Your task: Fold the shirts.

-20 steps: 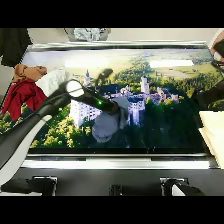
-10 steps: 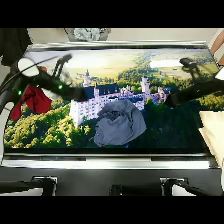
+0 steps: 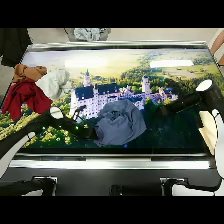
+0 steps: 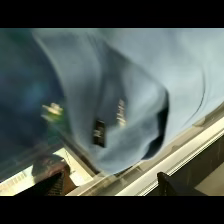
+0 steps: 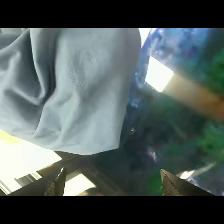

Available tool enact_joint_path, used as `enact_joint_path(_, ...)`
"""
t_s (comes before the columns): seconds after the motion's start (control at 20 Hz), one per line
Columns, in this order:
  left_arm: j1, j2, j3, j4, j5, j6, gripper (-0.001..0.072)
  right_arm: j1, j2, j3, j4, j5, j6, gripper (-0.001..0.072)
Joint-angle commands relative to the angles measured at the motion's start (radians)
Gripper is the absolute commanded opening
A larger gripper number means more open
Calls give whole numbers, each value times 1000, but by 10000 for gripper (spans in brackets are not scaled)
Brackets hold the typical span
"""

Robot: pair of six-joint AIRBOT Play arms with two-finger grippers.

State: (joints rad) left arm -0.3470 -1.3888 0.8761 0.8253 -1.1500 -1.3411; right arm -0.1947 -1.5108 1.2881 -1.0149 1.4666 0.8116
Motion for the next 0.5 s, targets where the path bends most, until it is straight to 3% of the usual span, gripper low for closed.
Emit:
enact_joint_path(0.0,-98,1,-59,-45,169,11,715,0,-38,-15,7,2,-34,717)
enact_joint_path(0.3,-188,-34,-59,-56,251,10,691,58,-107,-76,-19,-47,-42,717)
enact_joint_path(0.35,-196,-36,-59,-56,255,10,531,75,-121,-88,-18,-63,-41,717)
enact_joint_path(0.45,-196,-35,-58,-57,259,6,68,95,-152,-96,-15,-77,-41,717)
